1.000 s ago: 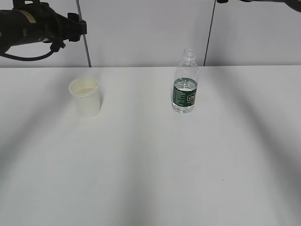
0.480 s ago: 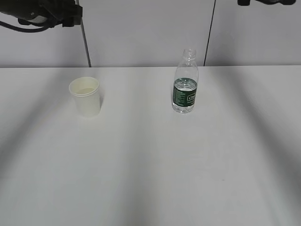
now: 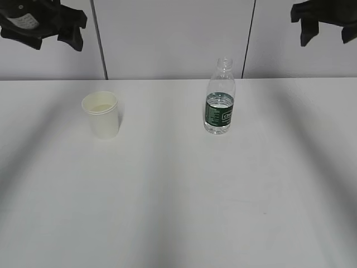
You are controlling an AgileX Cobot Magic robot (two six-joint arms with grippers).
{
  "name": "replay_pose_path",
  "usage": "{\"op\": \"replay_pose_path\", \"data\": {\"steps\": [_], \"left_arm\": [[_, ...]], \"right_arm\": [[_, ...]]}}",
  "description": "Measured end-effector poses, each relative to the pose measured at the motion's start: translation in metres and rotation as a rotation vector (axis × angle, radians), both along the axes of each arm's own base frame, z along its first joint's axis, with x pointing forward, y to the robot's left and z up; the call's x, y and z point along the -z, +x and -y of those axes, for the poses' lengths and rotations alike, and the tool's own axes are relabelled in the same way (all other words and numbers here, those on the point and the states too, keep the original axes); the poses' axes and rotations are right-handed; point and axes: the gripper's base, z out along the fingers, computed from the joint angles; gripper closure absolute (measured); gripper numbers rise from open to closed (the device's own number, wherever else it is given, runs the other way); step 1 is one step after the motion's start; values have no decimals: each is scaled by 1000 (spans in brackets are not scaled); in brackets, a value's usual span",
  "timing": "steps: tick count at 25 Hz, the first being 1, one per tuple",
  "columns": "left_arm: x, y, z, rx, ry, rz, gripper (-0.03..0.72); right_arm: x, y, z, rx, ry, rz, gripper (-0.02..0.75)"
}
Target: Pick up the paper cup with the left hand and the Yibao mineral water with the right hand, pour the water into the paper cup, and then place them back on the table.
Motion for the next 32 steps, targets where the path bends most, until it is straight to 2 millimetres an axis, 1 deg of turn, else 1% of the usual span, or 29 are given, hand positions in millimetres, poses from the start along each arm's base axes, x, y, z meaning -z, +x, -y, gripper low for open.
{"op": "replay_pose_path", "data": {"steps": [4,8,12,16,19,20,23,25,26,29,30,32], "left_arm": [[-3,-8,-2,-13,11,-103,151],[-2,-16,-2,-21,8,-193,153],[2,-23,-7,-39,-2,-296,153],[2,-22,-19,-72,-13,-314,155],[2,-21,-26,-91,-22,-316,157],[2,-21,-27,-90,-21,-316,157],[1,-22,-27,-84,-24,-315,157],[-1,-23,-27,-80,-25,-311,157],[-4,-25,-27,-78,-26,-303,157],[-20,-34,-28,-76,-33,-263,157],[-26,-39,-29,-75,-36,-249,157],[-35,-55,-31,-75,-38,-236,157]], "right_arm": [[-6,-13,-3,-35,23,-144,153],[-14,-16,-8,-74,60,-156,153],[-19,-19,-12,-103,101,-155,153],[-21,-22,-19,-148,172,-160,153],[-22,-22,-19,-152,171,-158,153],[-22,-22,-19,-152,171,-158,153],[-30,-28,-18,-155,170,-140,153],[-30,-28,-18,-155,170,-140,153],[-36,-37,-17,-156,170,-131,153],[-35,-50,-15,-154,163,-146,153],[-35,-55,-15,-155,169,-151,153],[-36,-72,-13,-153,163,-161,153]]}}
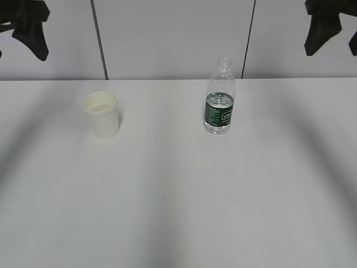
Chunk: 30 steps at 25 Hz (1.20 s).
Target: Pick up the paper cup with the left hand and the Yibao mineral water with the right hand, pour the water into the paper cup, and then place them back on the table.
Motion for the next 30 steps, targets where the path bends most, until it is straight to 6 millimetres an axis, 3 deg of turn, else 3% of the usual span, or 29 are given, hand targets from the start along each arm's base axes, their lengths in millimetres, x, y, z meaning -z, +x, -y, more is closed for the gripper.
{"op": "replay_pose_path", "data": {"steps": [2,3,4,6,8,9,10,11,16,19,20,22,23,26,27,30], "left_arm": [[-3,-19,-3,0,1,-4,159],[-7,-29,-4,0,0,1,160],[-11,-41,-6,0,-1,9,160],[-9,-63,-9,2,1,-5,161],[-11,-87,-12,8,-2,4,161],[-11,-97,-14,11,-4,6,161],[-10,-109,-15,12,-9,3,161],[-11,-120,-17,15,-10,14,161],[-9,-166,-23,19,-13,51,161],[-8,-191,-27,19,-17,82,161],[-6,-198,-28,19,-18,89,165],[-5,-214,-30,20,-21,115,175],[-4,-221,-32,20,-22,124,180],[1,-240,-34,20,-26,152,189],[5,-245,-35,20,-26,148,190],[14,-260,-37,21,-27,162,192]], "right_arm": [[0,0,0,0,0,0,153],[-4,-27,3,0,0,2,153],[-6,-38,4,0,0,4,153],[-7,-55,6,0,1,6,153],[-7,-55,6,0,1,6,153],[-6,-79,9,0,1,8,153],[-6,-79,9,0,1,8,153],[-4,-100,11,0,1,9,153],[-4,-141,16,0,6,49,153],[-4,-155,18,0,7,66,153],[-1,-173,20,-1,9,84,153],[0,-177,20,-1,9,88,153],[3,-197,23,0,3,112,153],[5,-208,27,4,-18,134,153],[10,-225,34,17,-74,164,153],[19,-245,40,29,-122,194,153]]}}
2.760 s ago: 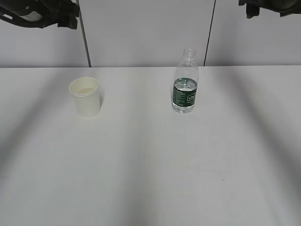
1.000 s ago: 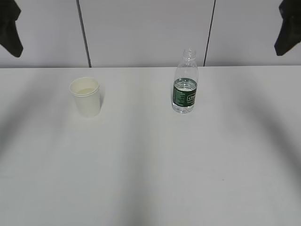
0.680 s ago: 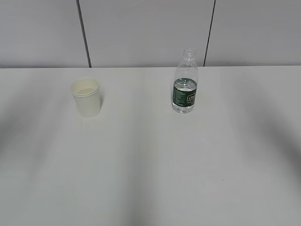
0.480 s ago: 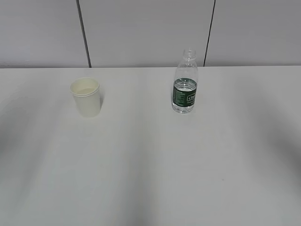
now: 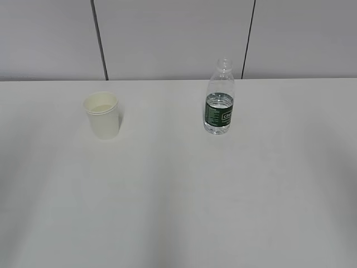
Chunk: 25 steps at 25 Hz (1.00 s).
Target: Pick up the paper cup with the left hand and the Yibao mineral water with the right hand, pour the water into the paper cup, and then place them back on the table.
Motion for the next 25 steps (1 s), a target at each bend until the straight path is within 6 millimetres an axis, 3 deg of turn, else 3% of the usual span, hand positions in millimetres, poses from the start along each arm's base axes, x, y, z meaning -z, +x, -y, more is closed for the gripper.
{"op": "replay_pose_path", "data": {"steps": [8,10,11,13,17,25], "left_arm": [[11,-41,-6,3,-19,104,192],[13,-51,-7,6,-22,135,192],[15,-55,-8,8,-22,148,192],[19,-62,-9,12,-22,171,192],[31,-77,-11,15,-28,222,192],[55,-109,-14,24,-69,410,192]], "right_arm": [[30,-46,6,4,-2,74,153],[30,-46,6,4,-2,74,153],[41,-62,8,4,5,118,153],[41,-62,8,4,5,118,153],[62,-88,11,4,17,207,154],[79,-107,13,0,33,365,153]]}}
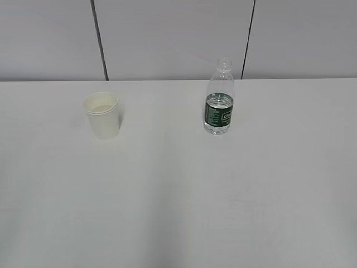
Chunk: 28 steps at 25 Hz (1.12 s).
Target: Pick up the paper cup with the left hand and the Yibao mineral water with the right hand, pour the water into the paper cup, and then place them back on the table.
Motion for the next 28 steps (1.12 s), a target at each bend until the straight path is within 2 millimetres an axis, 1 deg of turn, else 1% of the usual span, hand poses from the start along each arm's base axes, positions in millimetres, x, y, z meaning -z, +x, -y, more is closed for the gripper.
{"op": "replay_pose_path", "data": {"steps": [4,10,28], "left_arm": [[6,-6,-1,2,-7,42,192],[8,0,0,26,30,97,192],[9,2,2,42,18,108,192]], "right_arm": [[2,4,-1,-7,1,29,153],[3,5,-1,-8,0,32,153],[3,5,-1,-10,-2,36,153]]}}
